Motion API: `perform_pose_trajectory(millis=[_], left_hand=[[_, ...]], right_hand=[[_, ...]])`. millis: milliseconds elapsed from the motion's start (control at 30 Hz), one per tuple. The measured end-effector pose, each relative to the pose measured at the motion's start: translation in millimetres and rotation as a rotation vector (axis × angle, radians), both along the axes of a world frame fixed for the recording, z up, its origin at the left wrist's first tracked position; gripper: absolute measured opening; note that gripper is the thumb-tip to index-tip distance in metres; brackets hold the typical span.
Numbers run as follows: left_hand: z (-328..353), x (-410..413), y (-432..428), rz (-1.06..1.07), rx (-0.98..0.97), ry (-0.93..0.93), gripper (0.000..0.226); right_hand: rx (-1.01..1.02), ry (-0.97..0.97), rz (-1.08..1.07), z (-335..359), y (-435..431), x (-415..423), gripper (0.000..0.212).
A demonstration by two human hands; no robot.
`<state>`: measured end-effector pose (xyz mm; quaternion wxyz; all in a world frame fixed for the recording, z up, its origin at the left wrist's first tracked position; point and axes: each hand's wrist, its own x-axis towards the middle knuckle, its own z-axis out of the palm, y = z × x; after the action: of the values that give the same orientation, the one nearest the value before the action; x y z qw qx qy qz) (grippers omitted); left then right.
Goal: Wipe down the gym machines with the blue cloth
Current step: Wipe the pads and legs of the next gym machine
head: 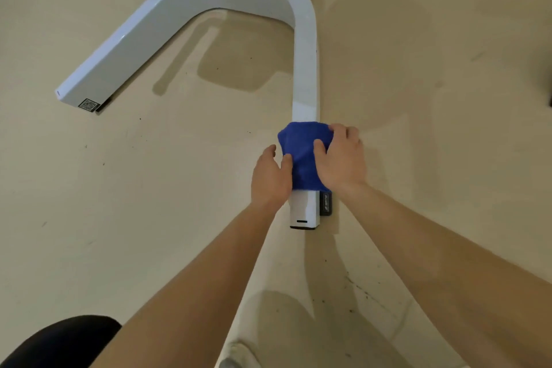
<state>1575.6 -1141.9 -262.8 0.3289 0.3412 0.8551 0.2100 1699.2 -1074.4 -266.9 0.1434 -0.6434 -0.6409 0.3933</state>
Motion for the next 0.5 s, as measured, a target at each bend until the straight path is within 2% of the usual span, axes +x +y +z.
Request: perform_pose_trajectory(millis=[67, 167, 300, 500], left_hand=[[-4, 10, 1, 0.027, 0.028, -0.087, 0.038], [-10, 15, 15, -0.030, 0.058, -0.123, 0.024], [-22, 8, 31, -0.114, 0.064, -0.125, 0.033], [-30, -18, 107, -0.155, 0.073, -0.100, 0.037]], right_hand=[[-0.091, 0.078, 0.080, -3, -16, -4, 0.052], [-0.206, 0.234, 0.044, -7, -29, -13, 0.056], [-0.254, 0.296, -0.024, -19, -19, -21, 0.044], [-0.150, 0.329, -0.046, -34, 54, -45, 0.029]])
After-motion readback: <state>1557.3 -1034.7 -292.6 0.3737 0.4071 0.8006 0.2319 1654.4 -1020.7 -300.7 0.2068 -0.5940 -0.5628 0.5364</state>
